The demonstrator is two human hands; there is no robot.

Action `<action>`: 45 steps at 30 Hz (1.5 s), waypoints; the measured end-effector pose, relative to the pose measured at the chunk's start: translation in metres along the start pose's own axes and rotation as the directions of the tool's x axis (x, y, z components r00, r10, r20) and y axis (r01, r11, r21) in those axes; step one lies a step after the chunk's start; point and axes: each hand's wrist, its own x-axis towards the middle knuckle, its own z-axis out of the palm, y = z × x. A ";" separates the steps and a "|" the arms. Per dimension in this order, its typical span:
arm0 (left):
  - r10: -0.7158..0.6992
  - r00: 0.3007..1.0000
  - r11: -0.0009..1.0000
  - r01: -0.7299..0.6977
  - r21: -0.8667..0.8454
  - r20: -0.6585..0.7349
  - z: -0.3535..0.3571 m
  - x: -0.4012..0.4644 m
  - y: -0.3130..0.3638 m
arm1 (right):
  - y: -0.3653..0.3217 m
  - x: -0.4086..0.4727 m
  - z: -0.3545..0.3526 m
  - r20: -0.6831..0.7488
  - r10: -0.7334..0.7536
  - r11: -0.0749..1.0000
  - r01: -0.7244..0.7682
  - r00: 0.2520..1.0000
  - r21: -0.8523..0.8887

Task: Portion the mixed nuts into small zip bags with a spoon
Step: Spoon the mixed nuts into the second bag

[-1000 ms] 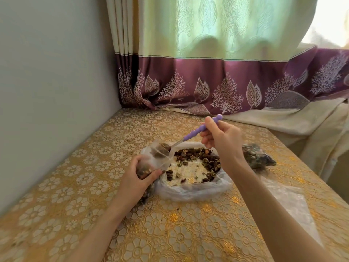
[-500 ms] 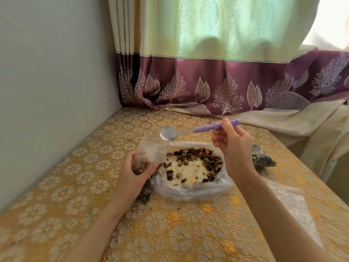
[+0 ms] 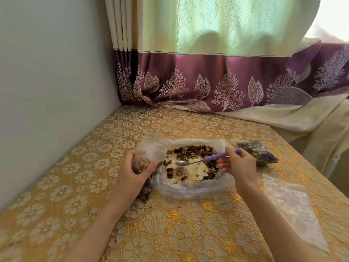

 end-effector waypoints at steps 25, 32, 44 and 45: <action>0.003 0.999 0.997 -0.007 0.072 0.048 0.001 0.001 -0.007 | 0.016 0.013 0.012 0.037 0.066 0.996 -0.068 0.997 0.055; -0.005 0.998 0.996 -0.001 0.095 0.059 0.000 0.002 -0.007 | 0.013 0.009 0.006 0.048 0.097 0.987 -0.102 0.994 0.120; -0.028 0.996 0.988 0.015 0.155 0.082 0.000 0.003 -0.011 | -0.028 -0.014 0.007 -0.002 -0.086 0.967 0.084 0.996 0.239; -0.028 0.996 0.987 0.014 0.160 0.081 0.000 0.003 -0.011 | -0.031 -0.018 0.008 0.018 -0.117 0.967 0.110 0.993 0.230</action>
